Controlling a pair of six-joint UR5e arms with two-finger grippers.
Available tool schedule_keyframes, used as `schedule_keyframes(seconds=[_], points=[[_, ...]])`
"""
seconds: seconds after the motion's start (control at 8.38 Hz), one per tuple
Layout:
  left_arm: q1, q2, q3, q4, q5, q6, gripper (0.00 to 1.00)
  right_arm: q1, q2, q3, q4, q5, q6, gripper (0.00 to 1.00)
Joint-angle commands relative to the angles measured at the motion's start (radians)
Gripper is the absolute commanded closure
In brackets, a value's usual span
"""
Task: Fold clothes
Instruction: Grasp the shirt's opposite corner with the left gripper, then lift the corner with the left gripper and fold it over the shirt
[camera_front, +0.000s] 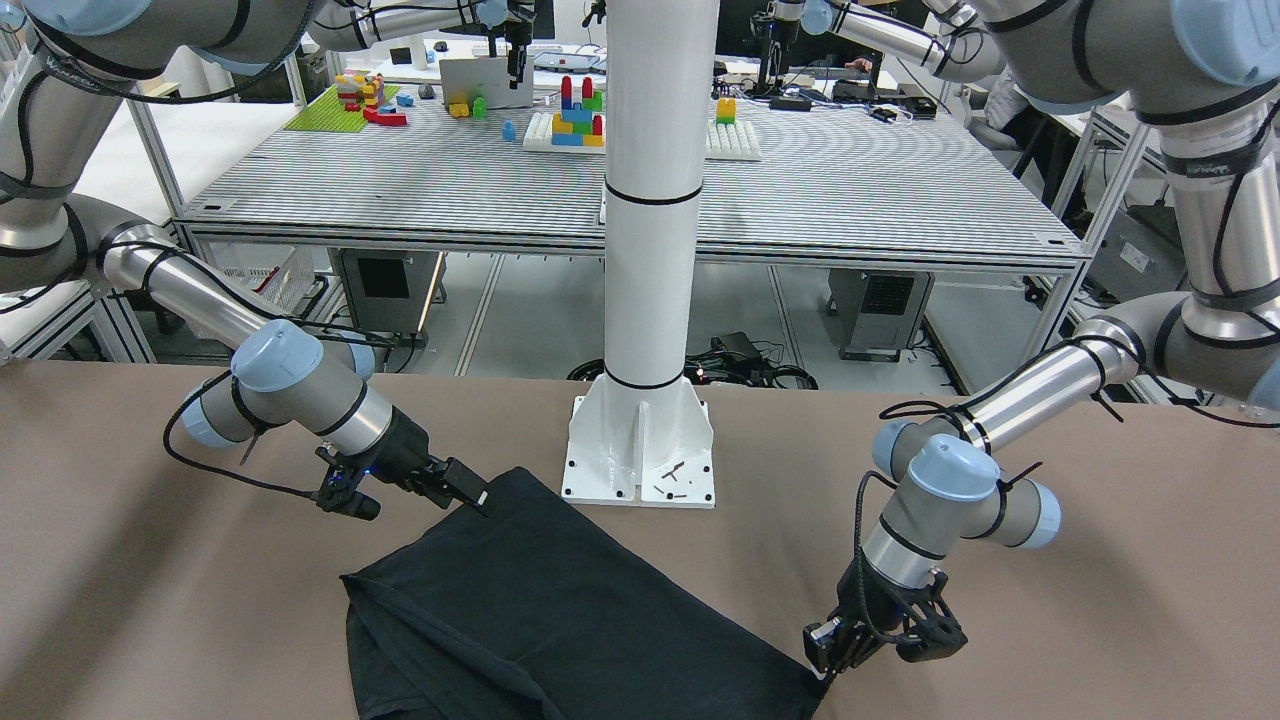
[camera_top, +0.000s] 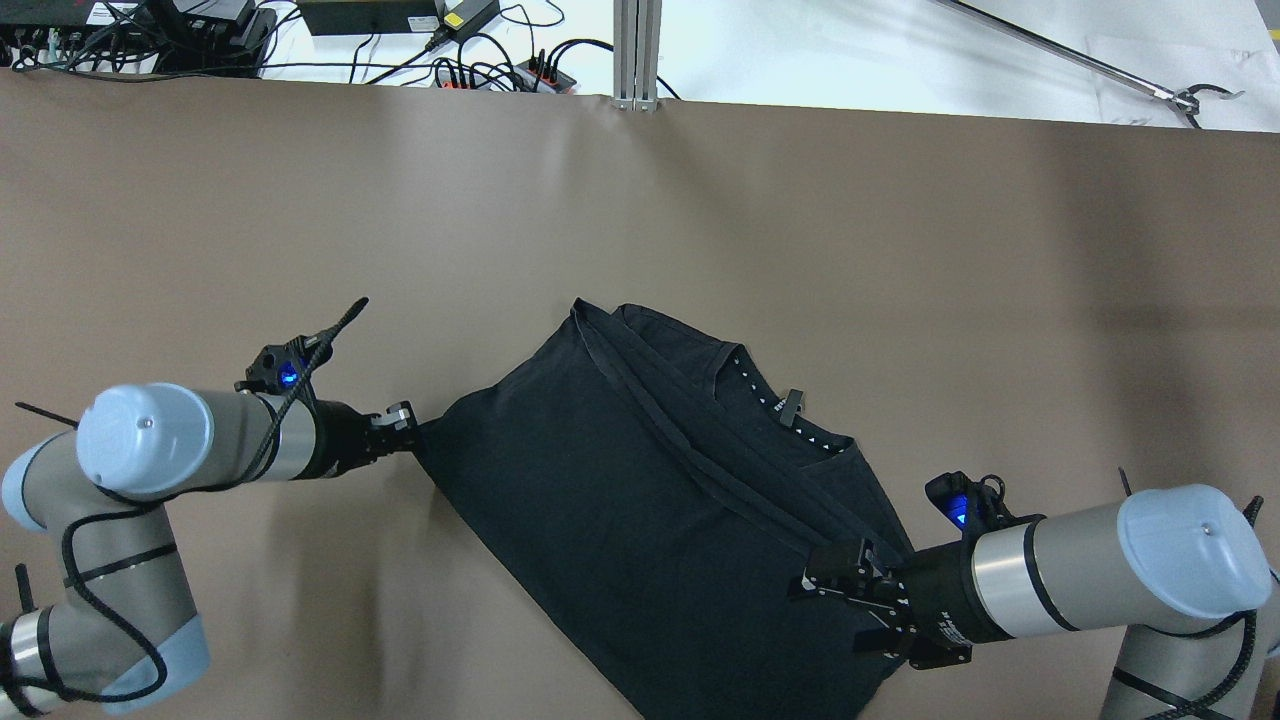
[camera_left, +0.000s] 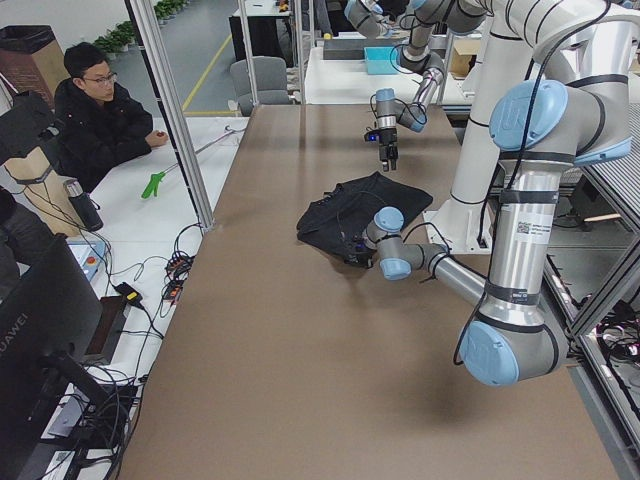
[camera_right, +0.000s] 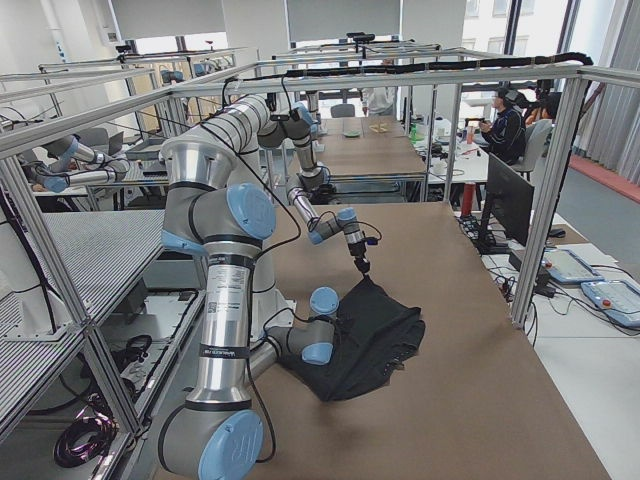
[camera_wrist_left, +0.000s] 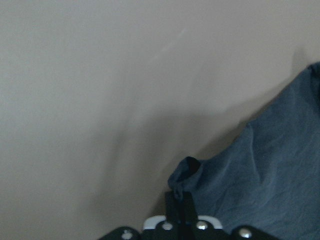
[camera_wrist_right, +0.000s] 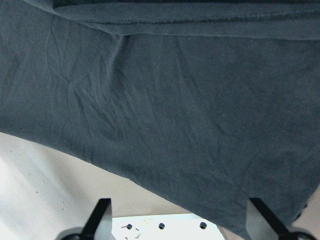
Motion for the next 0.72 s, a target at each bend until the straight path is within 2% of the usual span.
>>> schedule_keyframes(seconds=[0.0, 0.12, 0.24, 0.48, 0.6], points=[[-0.205, -0.142, 0.181, 0.001, -0.157, 0.124, 1.00, -0.003, 0.004, 0.004, 0.002, -0.086, 0.000, 0.05], [-0.277, -0.250, 0.317, 0.000, -0.208, 0.165, 1.00, 0.000, 0.015, 0.002, 0.001, -0.117, 0.000, 0.05], [-0.329, -0.408, 0.495, 0.001, -0.242, 0.176, 1.00, 0.000, 0.015, 0.001, -0.001, -0.170, 0.000, 0.05], [-0.353, -0.770, 0.924, -0.008, -0.224, 0.184, 1.00, -0.011, 0.016, 0.001, -0.001, -0.365, 0.000, 0.05], [-0.348, -0.917, 1.082, -0.011, -0.182, 0.184, 1.00, -0.012, 0.015, -0.002, -0.001, -0.411, -0.002, 0.05]])
